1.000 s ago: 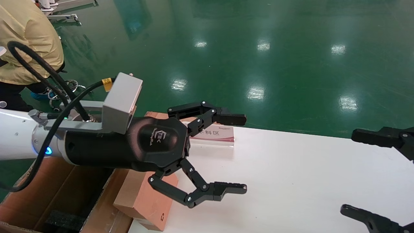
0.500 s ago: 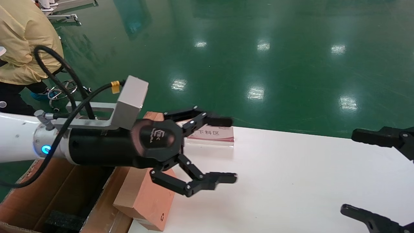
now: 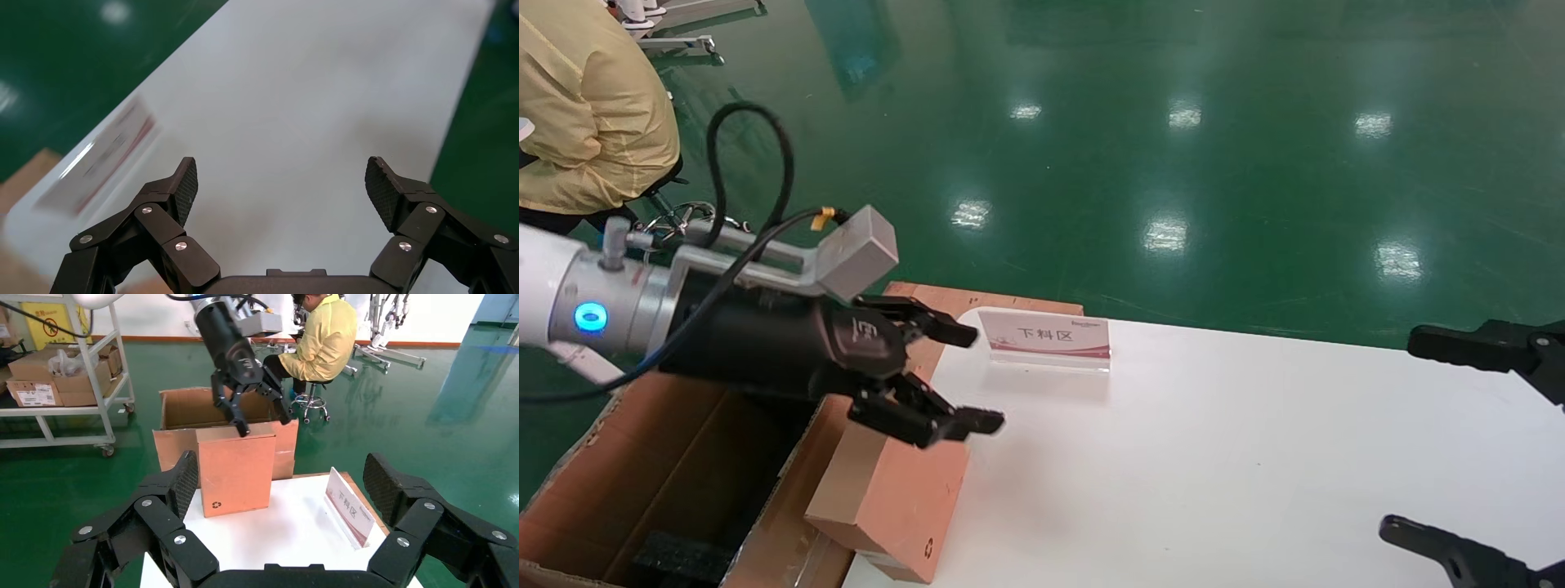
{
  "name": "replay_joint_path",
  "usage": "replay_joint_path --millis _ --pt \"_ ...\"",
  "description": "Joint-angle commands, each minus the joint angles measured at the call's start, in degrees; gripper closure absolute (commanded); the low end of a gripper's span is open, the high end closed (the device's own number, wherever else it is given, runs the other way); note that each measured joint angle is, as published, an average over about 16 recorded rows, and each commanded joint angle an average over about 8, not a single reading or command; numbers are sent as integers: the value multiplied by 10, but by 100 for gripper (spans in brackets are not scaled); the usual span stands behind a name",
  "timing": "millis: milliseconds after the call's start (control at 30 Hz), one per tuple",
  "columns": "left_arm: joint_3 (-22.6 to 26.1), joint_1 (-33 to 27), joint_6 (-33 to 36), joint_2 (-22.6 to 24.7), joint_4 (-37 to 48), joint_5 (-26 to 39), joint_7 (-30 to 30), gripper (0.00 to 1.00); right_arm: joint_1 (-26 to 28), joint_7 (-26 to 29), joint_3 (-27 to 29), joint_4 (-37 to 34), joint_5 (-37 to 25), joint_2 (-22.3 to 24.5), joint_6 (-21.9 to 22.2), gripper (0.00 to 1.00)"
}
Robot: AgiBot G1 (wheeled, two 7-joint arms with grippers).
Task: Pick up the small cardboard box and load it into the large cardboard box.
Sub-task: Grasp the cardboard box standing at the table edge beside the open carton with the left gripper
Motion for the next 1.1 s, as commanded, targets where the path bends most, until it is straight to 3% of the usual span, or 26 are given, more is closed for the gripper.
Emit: replay_joint_path --millis 33,267,467,1100 --pt "15 -39 19 6 1 37 -39 0 0 0 0 0 0 0 0 0" --pt "105 -132 36 32 1 152 -202 0 0 0 0 0 0 0 0 0" --pt "195 -201 40 59 1 210 -278 0 0 0 -1 0 0 0 0 0" --pt "423 -338 38 106 0 227 -439 0 0 -1 -1 0 1 1 1 0"
